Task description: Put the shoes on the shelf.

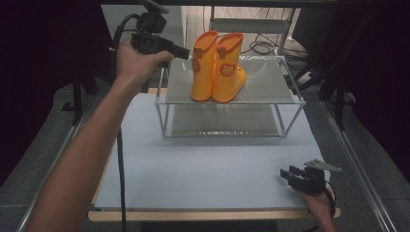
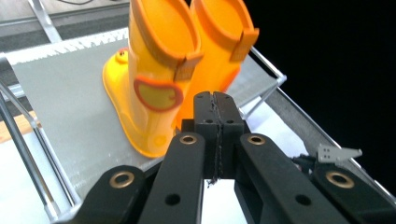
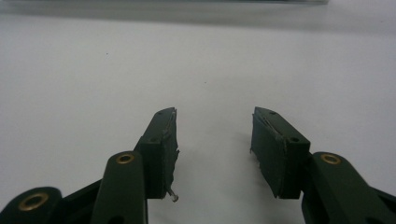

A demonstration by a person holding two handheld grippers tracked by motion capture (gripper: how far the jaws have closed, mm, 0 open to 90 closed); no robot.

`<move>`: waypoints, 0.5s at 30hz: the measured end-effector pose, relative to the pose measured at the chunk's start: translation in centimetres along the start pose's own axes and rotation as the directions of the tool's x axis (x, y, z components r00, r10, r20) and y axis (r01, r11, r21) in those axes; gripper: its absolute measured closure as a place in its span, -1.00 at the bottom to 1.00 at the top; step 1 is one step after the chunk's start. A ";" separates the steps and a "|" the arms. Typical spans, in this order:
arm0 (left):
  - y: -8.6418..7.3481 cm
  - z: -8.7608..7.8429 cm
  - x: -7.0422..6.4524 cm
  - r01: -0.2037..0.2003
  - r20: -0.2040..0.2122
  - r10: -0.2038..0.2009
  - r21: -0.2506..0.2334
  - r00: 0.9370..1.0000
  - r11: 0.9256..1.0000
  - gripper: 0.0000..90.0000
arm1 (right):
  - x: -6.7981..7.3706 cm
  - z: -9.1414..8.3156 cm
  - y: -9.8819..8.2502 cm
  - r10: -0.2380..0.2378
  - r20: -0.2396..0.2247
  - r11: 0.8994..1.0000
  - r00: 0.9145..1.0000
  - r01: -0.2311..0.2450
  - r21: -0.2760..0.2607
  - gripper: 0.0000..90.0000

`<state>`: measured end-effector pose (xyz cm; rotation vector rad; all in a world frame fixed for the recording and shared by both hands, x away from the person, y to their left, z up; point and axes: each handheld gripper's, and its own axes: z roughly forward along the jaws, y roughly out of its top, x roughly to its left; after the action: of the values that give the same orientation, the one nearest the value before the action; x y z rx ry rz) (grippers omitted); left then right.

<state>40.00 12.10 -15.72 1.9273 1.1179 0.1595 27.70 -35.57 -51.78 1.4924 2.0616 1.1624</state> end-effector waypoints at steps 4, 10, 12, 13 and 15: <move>-1.1 0.3 0.6 0.000 0.007 0.000 0.023 1.000 1.000 1.00 | 0.1 0.0 0.0 -0.002 -0.001 1.000 1.000 0.002 -0.001 0.12; -2.9 2.0 2.2 0.028 0.005 -0.028 0.053 1.000 0.998 1.00 | 0.1 0.0 0.0 -0.004 -0.001 1.000 1.000 0.004 0.001 0.11; -3.6 2.9 2.7 0.033 0.001 -0.033 0.068 0.999 0.997 1.00 | 0.1 0.1 0.0 -0.007 0.000 1.000 1.000 0.007 0.001 0.11; -3.9 3.3 3.0 0.036 0.000 -0.036 0.076 0.999 0.996 1.00 | 0.1 0.1 0.0 -0.010 0.000 1.000 1.000 0.010 0.001 0.11; -4.4 4.2 3.5 0.044 -0.001 -0.044 0.092 0.999 0.995 1.00 | 0.1 0.2 -0.1 -0.010 0.001 1.000 1.000 0.010 0.002 0.11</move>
<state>41.27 13.04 -22.58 1.9813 1.1847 0.0841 27.77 -35.41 -51.92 1.4814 2.0684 1.1553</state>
